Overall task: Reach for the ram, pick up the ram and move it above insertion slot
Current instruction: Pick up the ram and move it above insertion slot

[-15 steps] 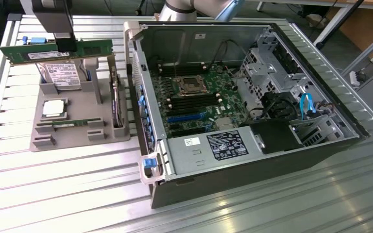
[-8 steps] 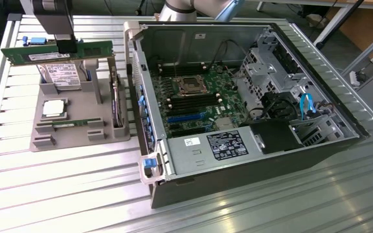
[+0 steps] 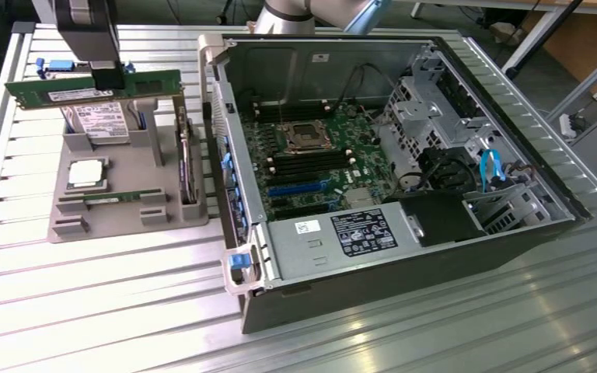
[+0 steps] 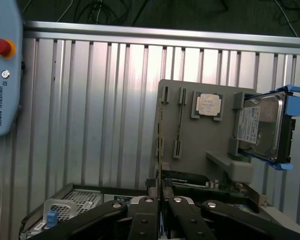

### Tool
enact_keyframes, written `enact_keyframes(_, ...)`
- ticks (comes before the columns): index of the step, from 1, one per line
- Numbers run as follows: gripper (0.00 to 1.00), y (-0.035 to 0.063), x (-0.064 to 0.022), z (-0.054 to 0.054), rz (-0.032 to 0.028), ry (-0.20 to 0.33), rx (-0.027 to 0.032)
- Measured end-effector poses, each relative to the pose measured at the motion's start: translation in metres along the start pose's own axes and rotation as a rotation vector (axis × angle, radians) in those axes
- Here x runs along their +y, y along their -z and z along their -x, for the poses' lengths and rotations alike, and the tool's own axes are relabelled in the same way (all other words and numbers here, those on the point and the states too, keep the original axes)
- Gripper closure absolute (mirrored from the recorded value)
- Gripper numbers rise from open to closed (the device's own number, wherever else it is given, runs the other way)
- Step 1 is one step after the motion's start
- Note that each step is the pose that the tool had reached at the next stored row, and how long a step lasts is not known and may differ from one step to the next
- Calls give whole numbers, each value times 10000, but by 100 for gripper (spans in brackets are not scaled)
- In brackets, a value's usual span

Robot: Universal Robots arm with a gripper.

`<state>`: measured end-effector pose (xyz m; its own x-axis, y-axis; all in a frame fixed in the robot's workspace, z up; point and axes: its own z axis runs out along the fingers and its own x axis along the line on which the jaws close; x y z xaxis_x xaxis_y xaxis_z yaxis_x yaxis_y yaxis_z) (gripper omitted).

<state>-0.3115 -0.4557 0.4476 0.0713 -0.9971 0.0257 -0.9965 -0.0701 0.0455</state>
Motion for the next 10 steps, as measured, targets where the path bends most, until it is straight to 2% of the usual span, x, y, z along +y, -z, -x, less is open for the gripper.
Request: enact_keyframes(10, 86, -61, -3, 2, 1, 1, 0)
